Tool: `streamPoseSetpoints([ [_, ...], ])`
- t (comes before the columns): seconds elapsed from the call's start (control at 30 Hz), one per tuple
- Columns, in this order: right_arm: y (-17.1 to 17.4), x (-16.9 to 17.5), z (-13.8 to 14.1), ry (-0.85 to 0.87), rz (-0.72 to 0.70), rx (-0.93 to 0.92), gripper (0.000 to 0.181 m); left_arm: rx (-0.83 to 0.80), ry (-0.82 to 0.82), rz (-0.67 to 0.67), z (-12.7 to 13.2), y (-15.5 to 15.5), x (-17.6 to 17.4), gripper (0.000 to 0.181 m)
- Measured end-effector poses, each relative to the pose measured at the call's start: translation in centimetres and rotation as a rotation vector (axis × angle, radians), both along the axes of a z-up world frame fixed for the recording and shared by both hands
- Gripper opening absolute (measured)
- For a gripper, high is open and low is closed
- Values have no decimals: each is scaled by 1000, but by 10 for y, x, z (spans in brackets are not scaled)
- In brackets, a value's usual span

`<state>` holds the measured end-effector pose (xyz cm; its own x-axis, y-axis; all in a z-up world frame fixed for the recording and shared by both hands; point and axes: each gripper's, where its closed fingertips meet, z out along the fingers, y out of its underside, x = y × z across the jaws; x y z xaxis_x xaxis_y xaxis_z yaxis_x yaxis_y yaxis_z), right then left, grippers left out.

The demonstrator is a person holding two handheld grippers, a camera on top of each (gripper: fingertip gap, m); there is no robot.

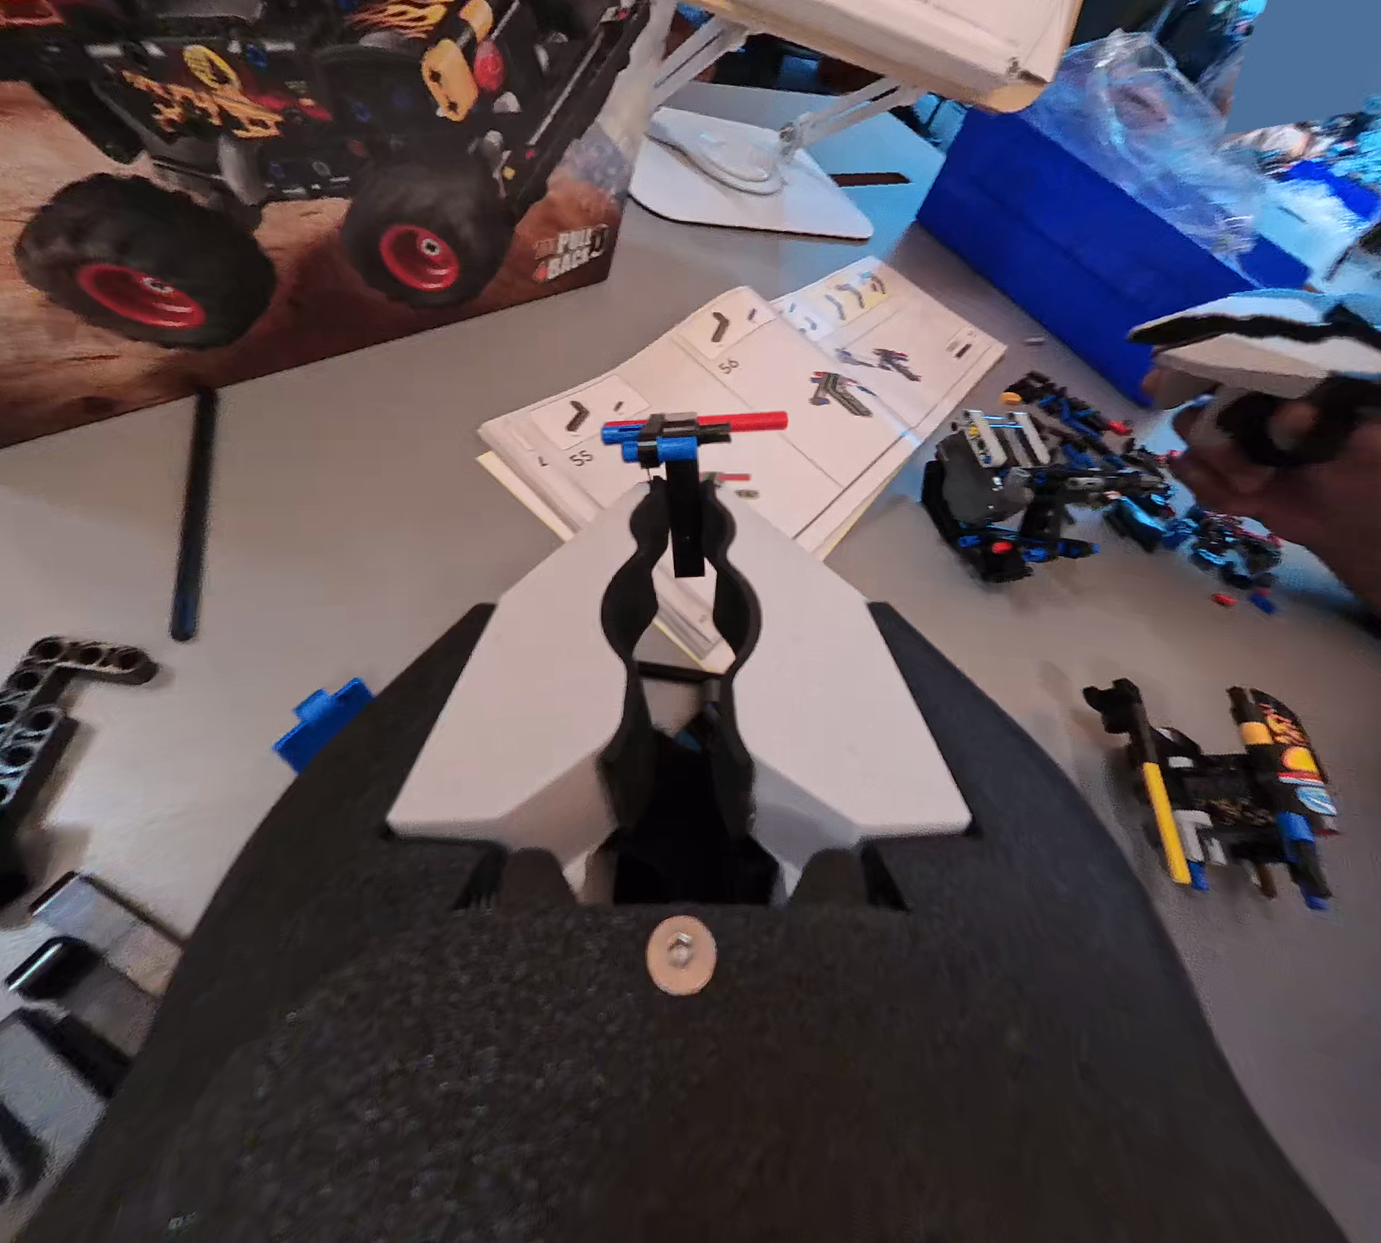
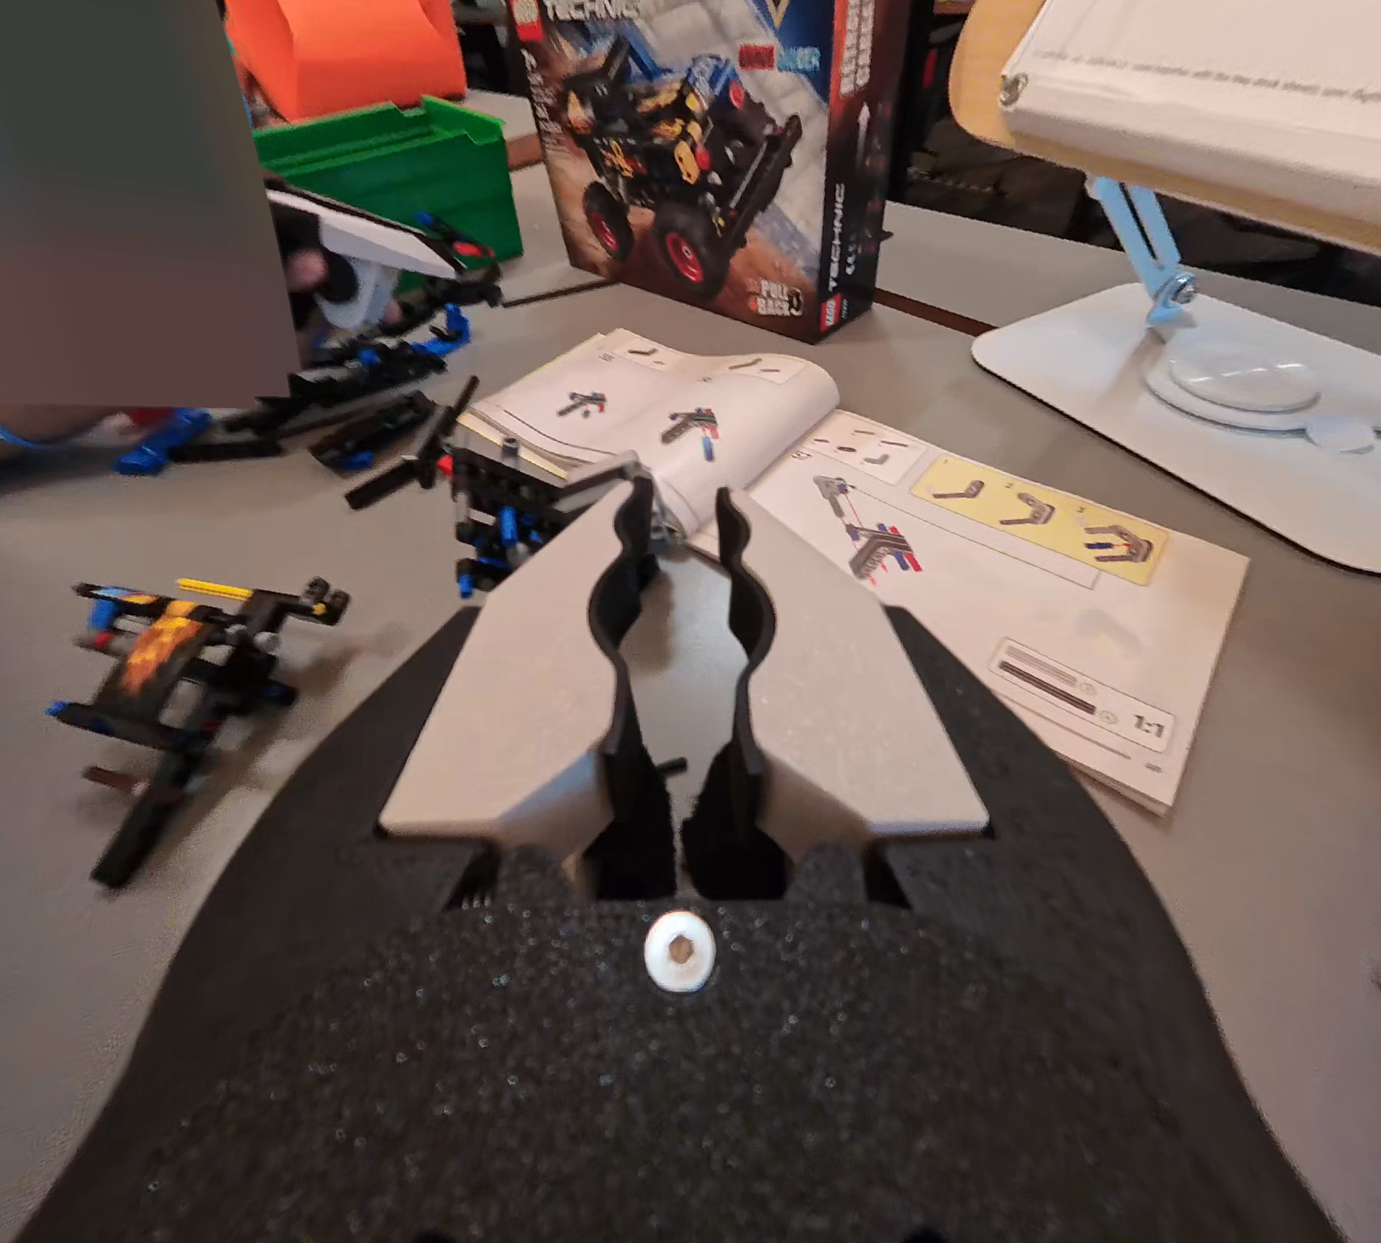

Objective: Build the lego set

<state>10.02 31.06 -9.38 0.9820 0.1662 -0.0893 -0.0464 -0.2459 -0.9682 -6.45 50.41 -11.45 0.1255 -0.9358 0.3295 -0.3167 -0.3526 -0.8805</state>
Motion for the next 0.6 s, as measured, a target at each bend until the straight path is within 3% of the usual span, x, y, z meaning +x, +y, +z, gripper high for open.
streamPoseSetpoints([
  [0.6,1,22,-18,-72,-61,-91,16,281,103,-94,-9,-24,6,6],
])
